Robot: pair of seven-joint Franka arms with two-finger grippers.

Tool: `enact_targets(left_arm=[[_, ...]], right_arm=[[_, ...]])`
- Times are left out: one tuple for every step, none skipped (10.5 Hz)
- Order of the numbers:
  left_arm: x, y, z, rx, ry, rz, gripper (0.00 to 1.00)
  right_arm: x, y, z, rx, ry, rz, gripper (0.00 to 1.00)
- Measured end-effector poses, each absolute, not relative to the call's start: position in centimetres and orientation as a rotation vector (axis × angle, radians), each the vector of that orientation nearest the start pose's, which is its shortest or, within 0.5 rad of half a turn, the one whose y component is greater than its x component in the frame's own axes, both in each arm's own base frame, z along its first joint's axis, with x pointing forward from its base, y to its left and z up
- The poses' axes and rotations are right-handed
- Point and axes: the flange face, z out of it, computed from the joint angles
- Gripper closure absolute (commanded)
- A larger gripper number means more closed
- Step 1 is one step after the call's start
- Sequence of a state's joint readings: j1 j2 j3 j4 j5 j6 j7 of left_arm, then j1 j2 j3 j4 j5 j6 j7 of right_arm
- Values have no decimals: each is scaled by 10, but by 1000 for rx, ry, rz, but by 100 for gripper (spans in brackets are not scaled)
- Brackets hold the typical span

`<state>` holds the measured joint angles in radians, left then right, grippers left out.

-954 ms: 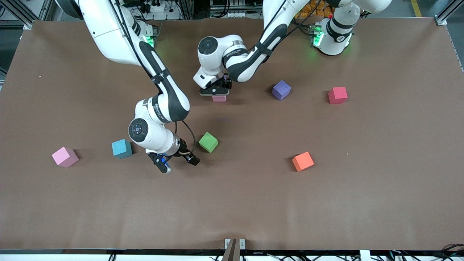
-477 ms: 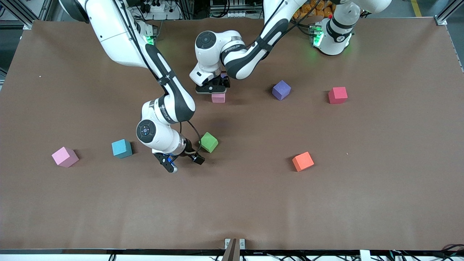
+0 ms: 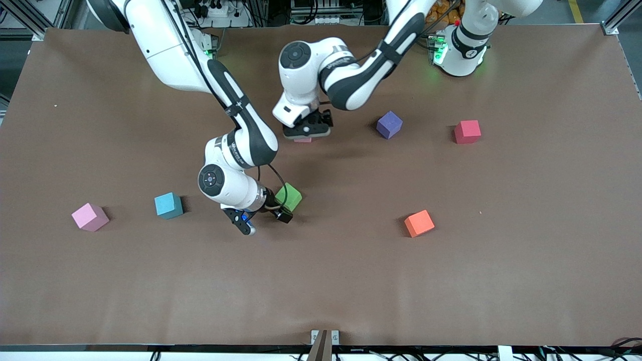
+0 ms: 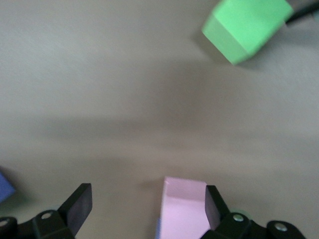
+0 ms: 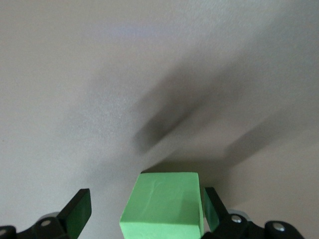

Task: Arrange blocks into number 1
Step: 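Lift the green cube with the right gripper while the left gripper grasps orange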

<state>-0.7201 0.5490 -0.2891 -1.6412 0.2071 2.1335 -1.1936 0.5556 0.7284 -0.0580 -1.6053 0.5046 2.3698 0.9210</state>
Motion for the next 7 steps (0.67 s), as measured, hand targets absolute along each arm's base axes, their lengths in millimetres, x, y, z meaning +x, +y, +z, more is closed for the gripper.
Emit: enact_targets(left_arm=[[412,-536,309,-3078,-195,-4,0],[436,-512,310,-3056,-206,11,0],[461,-485,308,-3036,-205,34,0],[486,-455,305,-3023,-213,56,0],[513,-422,302,-3015,-238,74,0],[538,-389,301,-3011,-278,85,0],[562,-353,301,-3007,-345,92,0]], right_arm=[[607,346,205,-2659,1063,259,0],[605,349,203,-2665,1054,263,0],[603,353,201,-2674,1035,267,0],[600,355,198,-2689,1005,272,2],[597,356,194,-2708,964,279,9],[593,359,190,-2727,916,285,22],[589,363,188,-2743,867,290,32]])
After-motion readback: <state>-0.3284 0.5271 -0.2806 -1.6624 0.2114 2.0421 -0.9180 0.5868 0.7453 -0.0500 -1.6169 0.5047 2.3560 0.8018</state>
